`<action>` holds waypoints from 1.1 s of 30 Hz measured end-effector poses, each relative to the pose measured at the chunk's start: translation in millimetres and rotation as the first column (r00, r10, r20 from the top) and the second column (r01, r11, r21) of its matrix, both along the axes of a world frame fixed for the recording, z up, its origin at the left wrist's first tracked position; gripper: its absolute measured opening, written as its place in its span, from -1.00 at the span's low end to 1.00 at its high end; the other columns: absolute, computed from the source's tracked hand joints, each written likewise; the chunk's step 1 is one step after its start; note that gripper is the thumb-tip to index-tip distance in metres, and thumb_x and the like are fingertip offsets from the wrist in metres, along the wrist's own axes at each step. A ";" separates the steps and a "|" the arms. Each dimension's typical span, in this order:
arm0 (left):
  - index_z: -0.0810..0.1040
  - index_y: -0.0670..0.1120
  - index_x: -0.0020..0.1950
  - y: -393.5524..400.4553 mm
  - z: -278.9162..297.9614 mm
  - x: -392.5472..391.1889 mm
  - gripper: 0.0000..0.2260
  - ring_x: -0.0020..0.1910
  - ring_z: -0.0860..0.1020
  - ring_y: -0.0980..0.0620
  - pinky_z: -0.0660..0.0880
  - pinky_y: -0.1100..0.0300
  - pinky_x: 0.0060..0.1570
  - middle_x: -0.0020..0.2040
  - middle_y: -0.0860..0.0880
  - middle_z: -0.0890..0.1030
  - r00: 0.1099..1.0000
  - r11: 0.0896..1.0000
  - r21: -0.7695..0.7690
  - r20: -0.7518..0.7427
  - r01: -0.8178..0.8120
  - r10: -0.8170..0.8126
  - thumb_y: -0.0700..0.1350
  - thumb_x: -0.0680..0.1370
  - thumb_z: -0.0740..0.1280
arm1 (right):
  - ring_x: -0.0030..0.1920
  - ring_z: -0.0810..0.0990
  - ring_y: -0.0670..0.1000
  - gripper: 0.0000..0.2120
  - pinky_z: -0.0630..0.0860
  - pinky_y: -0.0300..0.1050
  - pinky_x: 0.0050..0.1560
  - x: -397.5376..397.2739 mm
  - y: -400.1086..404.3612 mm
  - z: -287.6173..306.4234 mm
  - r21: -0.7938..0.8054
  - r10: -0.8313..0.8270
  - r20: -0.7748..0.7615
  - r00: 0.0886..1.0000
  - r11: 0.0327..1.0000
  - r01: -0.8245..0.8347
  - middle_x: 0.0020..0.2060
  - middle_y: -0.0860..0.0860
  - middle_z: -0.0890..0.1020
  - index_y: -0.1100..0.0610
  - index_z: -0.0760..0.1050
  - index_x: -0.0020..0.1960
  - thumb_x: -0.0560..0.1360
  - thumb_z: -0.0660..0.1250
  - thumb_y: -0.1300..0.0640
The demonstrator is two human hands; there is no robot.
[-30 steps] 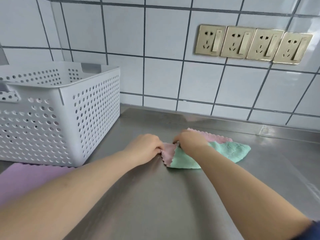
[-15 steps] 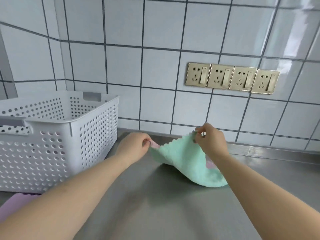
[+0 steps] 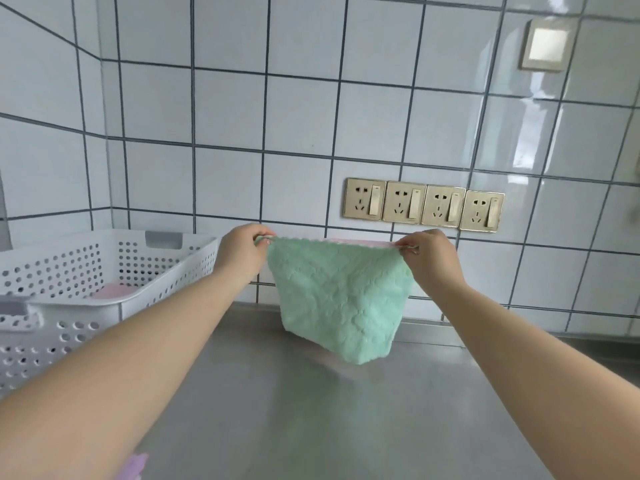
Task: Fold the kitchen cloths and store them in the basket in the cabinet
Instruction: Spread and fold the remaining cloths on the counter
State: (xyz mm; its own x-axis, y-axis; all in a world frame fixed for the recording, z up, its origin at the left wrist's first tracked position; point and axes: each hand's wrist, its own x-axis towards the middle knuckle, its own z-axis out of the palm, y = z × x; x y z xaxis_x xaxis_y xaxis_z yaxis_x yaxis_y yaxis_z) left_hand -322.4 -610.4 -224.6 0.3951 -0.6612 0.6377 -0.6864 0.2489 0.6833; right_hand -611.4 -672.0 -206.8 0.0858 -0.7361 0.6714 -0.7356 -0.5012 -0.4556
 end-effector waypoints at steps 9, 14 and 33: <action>0.62 -0.03 0.00 83.0 -16.8 -14.1 -0.81 -0.02 0.51 0.12 0.33 0.28 -0.06 -0.04 0.12 0.61 0.949 0.990 0.118 0.296 0.076 -0.108 -0.25 0.54 0.26 | -0.05 0.55 0.02 -0.87 0.33 -0.17 -0.14 -48.3 66.6 -39.9 0.083 0.010 -0.062 0.998 0.997 -0.005 0.03 0.04 0.61 0.09 0.58 0.02 0.50 0.33 0.10; 0.62 -0.06 0.08 152.1 -66.9 -27.1 -0.83 0.02 0.52 0.13 0.34 0.31 0.00 0.02 0.10 0.61 0.886 0.933 0.330 0.376 0.147 -0.273 -0.21 0.55 0.29 | 0.18 0.48 0.12 -0.88 0.36 -0.08 0.14 -84.1 130.9 -101.5 0.148 0.049 -0.347 0.937 0.989 0.003 0.18 -0.03 0.59 0.07 0.57 -0.18 0.43 0.41 0.02; 0.56 0.08 -0.06 292.7 -159.1 -76.0 -0.93 -0.24 0.52 0.18 0.37 0.37 -0.14 -0.05 0.03 0.64 0.906 0.758 0.596 0.115 0.265 -0.407 -0.10 0.53 0.34 | -0.43 0.41 -0.15 -0.80 0.34 -0.28 -0.34 -160.4 292.9 -178.1 0.425 0.239 -0.204 0.949 0.895 -0.134 -0.43 -0.12 0.53 -0.14 0.33 -0.22 0.51 0.33 -0.01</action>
